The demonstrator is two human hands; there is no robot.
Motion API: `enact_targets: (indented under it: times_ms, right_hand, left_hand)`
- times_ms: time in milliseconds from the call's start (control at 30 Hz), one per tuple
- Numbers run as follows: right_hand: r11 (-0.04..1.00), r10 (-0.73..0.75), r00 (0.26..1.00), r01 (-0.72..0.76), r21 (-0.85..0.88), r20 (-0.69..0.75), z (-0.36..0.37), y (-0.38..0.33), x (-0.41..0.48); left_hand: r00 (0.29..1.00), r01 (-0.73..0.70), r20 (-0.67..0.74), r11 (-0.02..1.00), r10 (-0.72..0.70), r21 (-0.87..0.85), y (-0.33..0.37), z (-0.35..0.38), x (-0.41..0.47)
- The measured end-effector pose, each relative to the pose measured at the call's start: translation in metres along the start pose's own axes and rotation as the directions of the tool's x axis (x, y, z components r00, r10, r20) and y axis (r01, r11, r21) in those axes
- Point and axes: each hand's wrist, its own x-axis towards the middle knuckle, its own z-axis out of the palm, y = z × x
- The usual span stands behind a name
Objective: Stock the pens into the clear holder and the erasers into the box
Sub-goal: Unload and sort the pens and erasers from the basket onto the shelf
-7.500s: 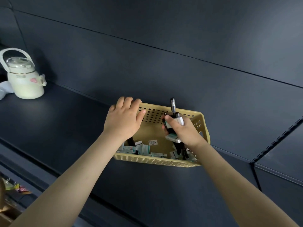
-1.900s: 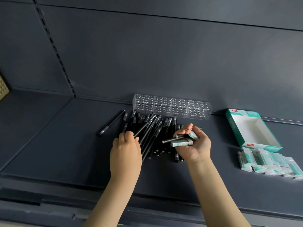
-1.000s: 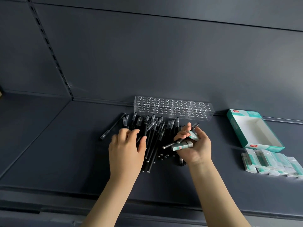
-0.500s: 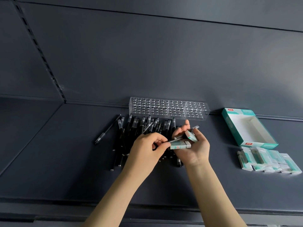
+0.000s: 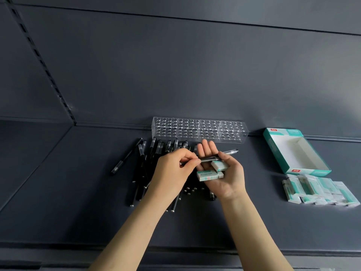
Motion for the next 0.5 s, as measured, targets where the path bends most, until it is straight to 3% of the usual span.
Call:
enact_targets:
  times_ms: [200,333,500]
  right_hand:
    - [1.000,-0.006,1.000,0.007,-0.021,0.021,-0.002,-0.004,0.000]
    - [0.998,0.014,0.998,-0.010,-0.067,0.065,-0.001,-0.005,-0.001]
    - [0.996,0.042,0.997,-0.037,-0.080,0.066,-0.003,-0.006,0.001]
  left_hand:
    - [1.000,0.024,-0.017,0.997,-0.023,0.070,-0.005,0.001,0.001]
    - [0.999,-0.033,-0.013,0.988,0.035,0.154,-0.004,-0.002,0.002]
    - [0.999,-0.043,-0.024,0.994,0.046,0.097,0.005,-0.006,0.002]
